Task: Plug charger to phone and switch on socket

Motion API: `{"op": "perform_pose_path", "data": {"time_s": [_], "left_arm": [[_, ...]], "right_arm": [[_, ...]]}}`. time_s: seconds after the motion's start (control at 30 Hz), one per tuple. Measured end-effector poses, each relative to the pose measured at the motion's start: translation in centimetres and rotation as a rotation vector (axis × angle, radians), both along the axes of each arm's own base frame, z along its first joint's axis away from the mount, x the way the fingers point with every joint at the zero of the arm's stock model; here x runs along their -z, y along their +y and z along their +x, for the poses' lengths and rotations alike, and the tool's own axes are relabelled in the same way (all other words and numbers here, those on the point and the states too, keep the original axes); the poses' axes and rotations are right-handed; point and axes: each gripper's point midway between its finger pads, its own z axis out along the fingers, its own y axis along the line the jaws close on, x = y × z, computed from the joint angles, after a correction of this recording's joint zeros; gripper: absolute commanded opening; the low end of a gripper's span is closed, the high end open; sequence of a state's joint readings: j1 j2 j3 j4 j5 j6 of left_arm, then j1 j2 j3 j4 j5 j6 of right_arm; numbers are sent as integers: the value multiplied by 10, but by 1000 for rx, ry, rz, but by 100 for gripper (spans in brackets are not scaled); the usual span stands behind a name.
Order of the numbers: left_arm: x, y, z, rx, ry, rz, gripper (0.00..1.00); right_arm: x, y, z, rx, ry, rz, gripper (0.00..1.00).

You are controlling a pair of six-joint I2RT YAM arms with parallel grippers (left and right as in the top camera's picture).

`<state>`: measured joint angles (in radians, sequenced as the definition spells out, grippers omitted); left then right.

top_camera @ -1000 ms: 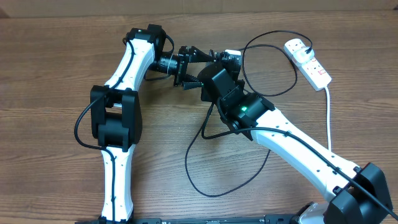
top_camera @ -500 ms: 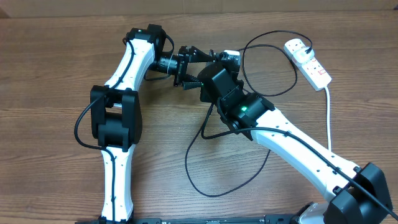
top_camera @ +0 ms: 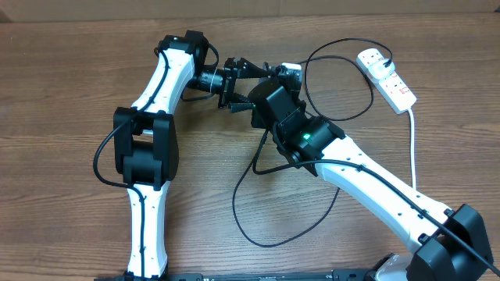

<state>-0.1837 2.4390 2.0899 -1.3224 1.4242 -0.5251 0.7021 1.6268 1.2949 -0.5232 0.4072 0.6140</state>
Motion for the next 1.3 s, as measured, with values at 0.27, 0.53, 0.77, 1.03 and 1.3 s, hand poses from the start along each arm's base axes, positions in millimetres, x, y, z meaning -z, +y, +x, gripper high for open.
{"op": "perform_pose_path", "data": {"time_s": [0.27,0.53,0.77,1.03,1.3], "left_arm": [[0,0,0,0,0,0,69],[0,0,0,0,-2,0,70],[1,0,1,0,-12,1,73],[1,-1,8,-1,-72,-11,73],[0,-2,14,-9,-85,-19,72]], "right_arm": [[0,0,0,10,3,11,8],[1,-1,0,28,5,24,4],[1,-2,0,57,9,43,4],[2,-7,2,200,21,161,4],[2,-10,3,415,45,380,4]]}}
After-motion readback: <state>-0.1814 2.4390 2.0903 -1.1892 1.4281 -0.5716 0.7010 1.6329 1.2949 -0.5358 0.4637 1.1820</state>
